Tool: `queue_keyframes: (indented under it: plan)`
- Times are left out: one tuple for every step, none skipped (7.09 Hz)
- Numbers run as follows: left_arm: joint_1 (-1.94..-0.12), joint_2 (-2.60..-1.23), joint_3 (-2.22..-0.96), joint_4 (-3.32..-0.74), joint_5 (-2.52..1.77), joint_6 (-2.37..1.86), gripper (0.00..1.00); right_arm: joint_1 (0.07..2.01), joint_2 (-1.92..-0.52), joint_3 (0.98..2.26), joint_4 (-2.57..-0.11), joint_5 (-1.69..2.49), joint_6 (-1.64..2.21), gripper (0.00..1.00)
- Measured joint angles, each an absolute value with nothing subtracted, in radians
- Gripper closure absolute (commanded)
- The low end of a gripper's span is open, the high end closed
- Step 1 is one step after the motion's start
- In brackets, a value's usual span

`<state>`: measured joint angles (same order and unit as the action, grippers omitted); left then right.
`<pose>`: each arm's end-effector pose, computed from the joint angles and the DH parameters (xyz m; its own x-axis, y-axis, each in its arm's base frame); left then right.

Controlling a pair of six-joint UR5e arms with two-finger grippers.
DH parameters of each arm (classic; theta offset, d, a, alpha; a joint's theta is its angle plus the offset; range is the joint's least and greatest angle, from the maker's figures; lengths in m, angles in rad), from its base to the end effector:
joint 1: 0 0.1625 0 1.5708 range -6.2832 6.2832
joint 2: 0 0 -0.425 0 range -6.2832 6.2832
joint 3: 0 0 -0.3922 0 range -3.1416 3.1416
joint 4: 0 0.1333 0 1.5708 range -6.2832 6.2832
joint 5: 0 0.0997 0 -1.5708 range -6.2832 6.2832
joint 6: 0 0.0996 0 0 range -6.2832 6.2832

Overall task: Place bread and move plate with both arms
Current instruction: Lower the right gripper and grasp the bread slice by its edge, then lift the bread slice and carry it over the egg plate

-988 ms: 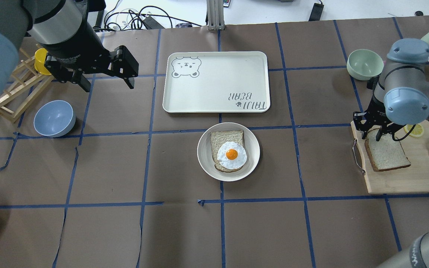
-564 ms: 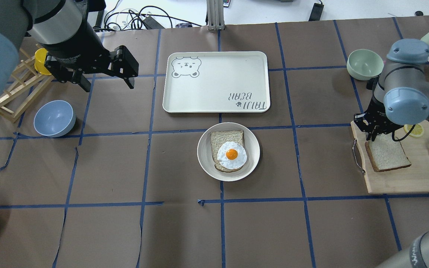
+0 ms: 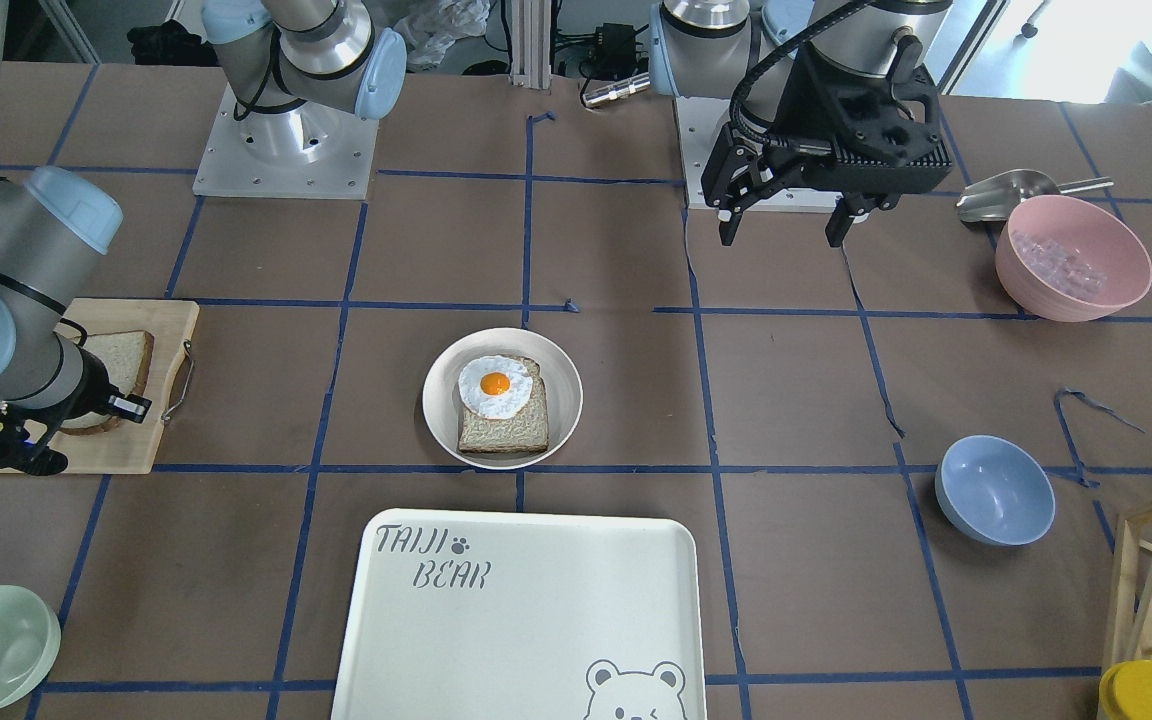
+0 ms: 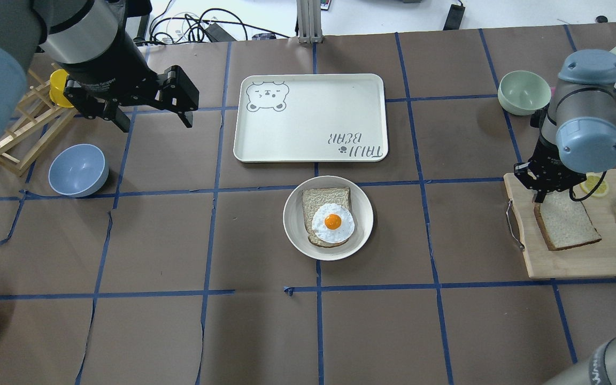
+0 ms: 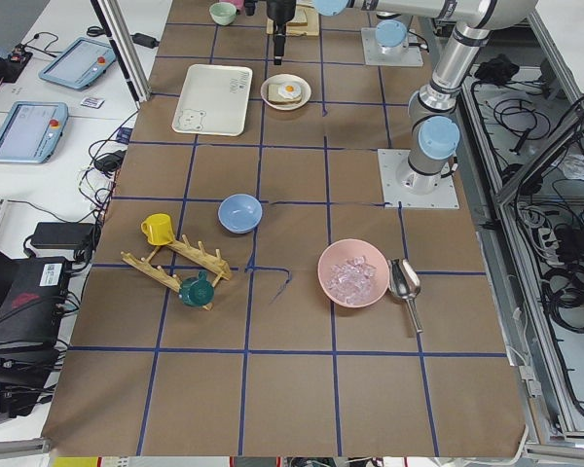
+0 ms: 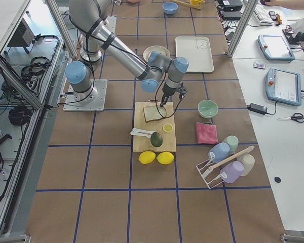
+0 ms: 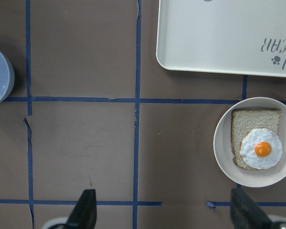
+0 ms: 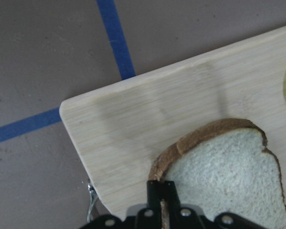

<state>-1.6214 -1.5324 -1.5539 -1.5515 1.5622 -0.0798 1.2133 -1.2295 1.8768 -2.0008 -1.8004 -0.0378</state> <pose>-0.1584 -0.4747 0.5170 -0.9995 -0.0283 0.0145 -0.0293 0.9969 -0.0736 -0.0824 -0.5367 0.2103 -0.9416 0.2600 0.2139 0.3063 0.9252 0.2238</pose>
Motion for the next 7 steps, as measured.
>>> queue_keyframes:
  plan:
    - [-1.621, -1.532, -1.554, -1.551, 1.562, -0.080, 0.00, 1.214, -1.252, 1.837, -1.908, -1.782, -0.037, 1.00]
    - [-1.621, -1.532, -1.554, -1.551, 1.563, -0.080, 0.00, 1.215, -1.266, 1.801, -1.832, -1.758, -0.035, 1.00]
    - [-1.621, -1.532, -1.554, -1.552, 1.563, -0.080, 0.00, 1.216, -1.268, 1.782, -1.799, -1.746, -0.034, 1.00]
    - [-1.621, -1.532, -1.554, -1.551, 1.563, -0.080, 0.00, 1.218, -1.272, 1.773, -1.784, -1.742, -0.030, 1.00]
    - [-1.621, -1.532, -1.554, -1.551, 1.562, -0.080, 0.00, 1.222, -1.282, 1.764, -1.764, -1.740, -0.024, 1.00]
    - [-1.621, -1.532, -1.554, -1.551, 1.562, -0.080, 0.00, 1.230, -1.295, 1.742, -1.727, -1.739, -0.021, 1.00]
    - [-1.621, -1.532, -1.554, -1.551, 1.562, -0.080, 0.00, 1.248, -1.304, 1.699, -1.668, -1.737, -0.009, 1.00]
